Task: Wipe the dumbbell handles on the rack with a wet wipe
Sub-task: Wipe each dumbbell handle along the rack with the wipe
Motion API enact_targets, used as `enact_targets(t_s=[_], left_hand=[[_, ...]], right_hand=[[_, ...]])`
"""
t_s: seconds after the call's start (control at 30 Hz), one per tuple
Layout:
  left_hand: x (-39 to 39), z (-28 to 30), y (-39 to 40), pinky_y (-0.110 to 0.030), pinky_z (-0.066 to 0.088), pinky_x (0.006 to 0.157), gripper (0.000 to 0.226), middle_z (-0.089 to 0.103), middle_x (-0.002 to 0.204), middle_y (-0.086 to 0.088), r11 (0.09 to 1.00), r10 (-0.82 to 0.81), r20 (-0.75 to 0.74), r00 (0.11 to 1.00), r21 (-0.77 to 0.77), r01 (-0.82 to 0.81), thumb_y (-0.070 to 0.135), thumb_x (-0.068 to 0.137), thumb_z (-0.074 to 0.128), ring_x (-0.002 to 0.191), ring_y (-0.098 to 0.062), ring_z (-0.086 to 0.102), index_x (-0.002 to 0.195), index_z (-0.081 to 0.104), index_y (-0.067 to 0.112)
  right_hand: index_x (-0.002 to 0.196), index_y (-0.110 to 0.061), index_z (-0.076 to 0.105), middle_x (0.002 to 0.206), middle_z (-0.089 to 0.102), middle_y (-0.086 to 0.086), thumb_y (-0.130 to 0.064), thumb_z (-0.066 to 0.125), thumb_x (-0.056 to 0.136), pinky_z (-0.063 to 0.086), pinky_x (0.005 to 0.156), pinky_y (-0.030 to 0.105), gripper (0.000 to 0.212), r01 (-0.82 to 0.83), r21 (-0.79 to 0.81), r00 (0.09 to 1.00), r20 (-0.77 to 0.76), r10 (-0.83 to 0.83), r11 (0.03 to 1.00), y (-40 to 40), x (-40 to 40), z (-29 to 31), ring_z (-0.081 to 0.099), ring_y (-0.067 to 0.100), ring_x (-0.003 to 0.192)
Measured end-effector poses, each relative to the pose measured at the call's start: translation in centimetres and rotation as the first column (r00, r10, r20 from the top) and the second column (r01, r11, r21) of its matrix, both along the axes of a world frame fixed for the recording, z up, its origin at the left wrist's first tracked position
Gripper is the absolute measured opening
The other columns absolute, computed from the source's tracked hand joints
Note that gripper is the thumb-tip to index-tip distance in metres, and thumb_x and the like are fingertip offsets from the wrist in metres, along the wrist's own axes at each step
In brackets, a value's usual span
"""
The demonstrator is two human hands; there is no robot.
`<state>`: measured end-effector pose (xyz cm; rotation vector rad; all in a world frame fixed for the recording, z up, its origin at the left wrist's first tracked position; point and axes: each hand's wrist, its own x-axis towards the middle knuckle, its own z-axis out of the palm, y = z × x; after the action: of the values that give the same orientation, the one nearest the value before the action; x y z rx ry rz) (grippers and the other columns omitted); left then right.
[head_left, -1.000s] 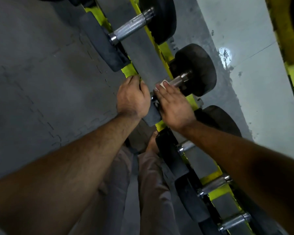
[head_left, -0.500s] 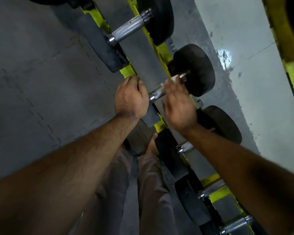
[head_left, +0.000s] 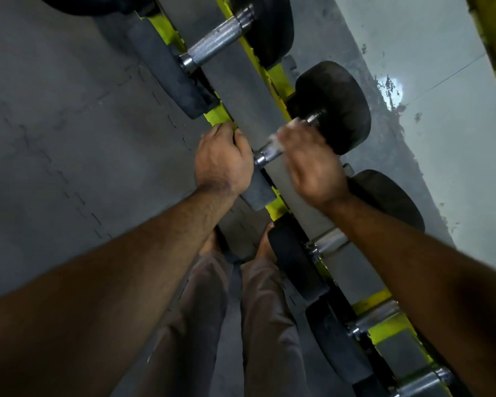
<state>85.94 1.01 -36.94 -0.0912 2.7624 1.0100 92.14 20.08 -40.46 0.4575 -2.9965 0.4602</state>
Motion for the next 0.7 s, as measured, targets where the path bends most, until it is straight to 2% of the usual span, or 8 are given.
enact_targets(t_s=[0.07, 0.2, 0.37, 0.47, 0.53, 0.63, 0.67, 0.7], left_hand=[[0.1, 0.0, -0.1, -0.044, 0.045, 0.081, 0.035, 0.062, 0.089, -0.015, 1.0, -0.004, -0.001, 1.0, -0.001, 0.004, 0.025, 0.093, 0.035, 0.086, -0.033, 0.057, 0.089, 0.062, 0.002], [-0.1, 0.6, 0.4, -0.045, 0.046, 0.084, 0.036, 0.064, 0.095, -0.019, 0.997, -0.047, 0.002, 0.999, -0.055, 0.047, 0.024, 0.09, 0.036, 0.091, -0.038, 0.058, 0.093, 0.063, 0.0], [0.1, 0.2, 0.6, -0.04, 0.047, 0.083, 0.042, 0.066, 0.103, -0.015, 1.0, -0.009, -0.01, 1.0, -0.019, 0.009, 0.026, 0.091, 0.036, 0.096, -0.033, 0.06, 0.104, 0.067, 0.0], [0.1, 0.2, 0.4, -0.035, 0.044, 0.082, 0.04, 0.067, 0.105, -0.015, 1.0, -0.011, -0.033, 0.999, -0.014, 0.01, 0.024, 0.092, 0.038, 0.098, -0.031, 0.06, 0.107, 0.067, 0.001], [0.0, 0.3, 0.4, -0.034, 0.042, 0.079, 0.038, 0.066, 0.103, -0.015, 1.0, -0.021, -0.028, 0.999, -0.023, 0.02, 0.024, 0.093, 0.038, 0.096, -0.031, 0.059, 0.104, 0.067, 0.002], [0.1, 0.3, 0.4, -0.031, 0.039, 0.077, 0.037, 0.065, 0.099, -0.013, 0.999, -0.034, -0.021, 0.999, -0.039, 0.033, 0.025, 0.093, 0.037, 0.093, -0.029, 0.057, 0.099, 0.066, 0.003], [0.2, 0.3, 0.4, -0.029, 0.037, 0.076, 0.037, 0.065, 0.1, -0.013, 0.999, -0.033, -0.028, 0.999, -0.038, 0.032, 0.024, 0.093, 0.037, 0.093, -0.029, 0.058, 0.099, 0.066, 0.003], [0.2, 0.4, 0.4, -0.029, 0.037, 0.075, 0.036, 0.065, 0.1, -0.013, 0.999, -0.034, -0.037, 0.999, -0.039, 0.032, 0.024, 0.093, 0.038, 0.093, -0.029, 0.058, 0.1, 0.067, 0.003]], right_hand=[[0.148, -0.001, 0.045, 0.153, 0.045, 0.018, -0.011, 0.052, 0.1, 0.031, 0.119, 0.051, 0.049, 0.085, -0.002, 0.996, -0.022, -0.085, 0.996, -0.4, 0.7, 0.0, 0.036, 0.036, 0.146], [0.149, -0.003, 0.045, 0.157, 0.041, 0.012, -0.01, 0.049, 0.097, 0.028, 0.121, 0.048, 0.052, -0.16, -0.015, 0.985, 0.07, 0.16, 0.987, -2.1, 2.4, -0.1, 0.033, 0.031, 0.148], [0.148, 0.002, 0.044, 0.155, 0.04, 0.019, -0.007, 0.052, 0.097, 0.027, 0.12, 0.051, 0.053, 0.093, -0.027, 0.995, -0.024, -0.094, 0.995, -0.4, 1.3, -0.8, 0.032, 0.038, 0.148], [0.15, 0.0, 0.04, 0.159, 0.035, 0.018, -0.01, 0.043, 0.097, 0.024, 0.122, 0.05, 0.055, -0.112, -0.048, 0.992, 0.056, 0.115, 0.993, -2.5, 3.2, -1.4, 0.028, 0.036, 0.149], [0.152, -0.003, 0.038, 0.16, 0.034, 0.014, -0.01, 0.04, 0.098, 0.026, 0.121, 0.049, 0.055, -0.161, -0.004, 0.986, 0.051, 0.161, 0.987, -1.6, 2.7, -1.6, 0.027, 0.032, 0.151], [0.152, -0.002, 0.037, 0.159, 0.036, 0.015, -0.004, 0.05, 0.093, 0.029, 0.12, 0.05, 0.061, 0.101, 0.012, 0.994, -0.031, -0.1, 0.995, 0.1, 1.4, -1.3, 0.029, 0.033, 0.15], [0.151, 0.001, 0.038, 0.158, 0.037, 0.018, -0.003, 0.053, 0.092, 0.031, 0.118, 0.052, 0.061, 0.143, -0.017, 0.989, -0.037, -0.144, 0.99, -0.1, 1.6, -1.3, 0.03, 0.035, 0.149], [0.15, 0.003, 0.039, 0.157, 0.037, 0.02, -0.002, 0.053, 0.093, 0.032, 0.117, 0.053, 0.059, 0.083, -0.041, 0.995, -0.051, -0.085, 0.996, -0.7, 1.9, -1.4, 0.03, 0.036, 0.149]])
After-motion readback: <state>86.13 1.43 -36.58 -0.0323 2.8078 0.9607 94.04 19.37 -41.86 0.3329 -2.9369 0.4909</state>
